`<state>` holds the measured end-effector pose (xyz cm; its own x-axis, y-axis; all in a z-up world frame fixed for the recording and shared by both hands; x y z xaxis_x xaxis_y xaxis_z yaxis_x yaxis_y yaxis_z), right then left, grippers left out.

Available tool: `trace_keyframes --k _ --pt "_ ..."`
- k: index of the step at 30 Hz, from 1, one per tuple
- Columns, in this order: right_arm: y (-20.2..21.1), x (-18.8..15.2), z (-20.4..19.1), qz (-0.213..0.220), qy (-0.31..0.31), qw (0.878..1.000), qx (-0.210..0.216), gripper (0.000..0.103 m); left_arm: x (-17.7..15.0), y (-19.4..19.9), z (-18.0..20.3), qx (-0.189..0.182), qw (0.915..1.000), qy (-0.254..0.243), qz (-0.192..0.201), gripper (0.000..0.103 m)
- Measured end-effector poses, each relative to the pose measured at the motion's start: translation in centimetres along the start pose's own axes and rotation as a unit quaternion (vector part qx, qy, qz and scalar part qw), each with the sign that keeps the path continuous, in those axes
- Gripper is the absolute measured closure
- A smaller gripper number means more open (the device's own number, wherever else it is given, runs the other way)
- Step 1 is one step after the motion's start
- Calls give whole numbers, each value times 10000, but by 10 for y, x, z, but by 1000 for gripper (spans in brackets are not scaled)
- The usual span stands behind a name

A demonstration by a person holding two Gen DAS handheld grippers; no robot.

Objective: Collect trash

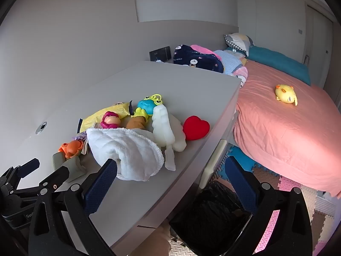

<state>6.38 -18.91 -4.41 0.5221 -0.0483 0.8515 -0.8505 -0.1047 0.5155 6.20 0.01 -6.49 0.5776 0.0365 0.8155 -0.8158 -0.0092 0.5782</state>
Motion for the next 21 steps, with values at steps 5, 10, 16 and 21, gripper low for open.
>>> trace_keyframes --k 5,10,16,21 --pt "0 0 0 5 5 10000 -4 3 0 0 0 0 10000 7 -14 6" --pt "1 0 0 3 9 10000 -6 3 -1 1 1 -6 10000 20 -31 6" --pt "1 0 0 5 6 10000 -5 2 -5 -2 -2 -27 10000 -7 -21 6" --pt "1 0 0 2 4 10000 0 3 -2 2 -1 -18 10000 -7 -35 6"
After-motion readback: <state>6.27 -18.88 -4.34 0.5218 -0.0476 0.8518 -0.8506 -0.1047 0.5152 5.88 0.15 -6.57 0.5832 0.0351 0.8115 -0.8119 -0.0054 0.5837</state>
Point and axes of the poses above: each gripper's, at about its wrist camera, not at the fingertips, and y roughly against the way its jaws point, z to its right, x to its top, the point moved 9 cm from there along -y, roughly the way its jaws point, and after that the axes turned 11 degrees about z, right-handed, at the moved point
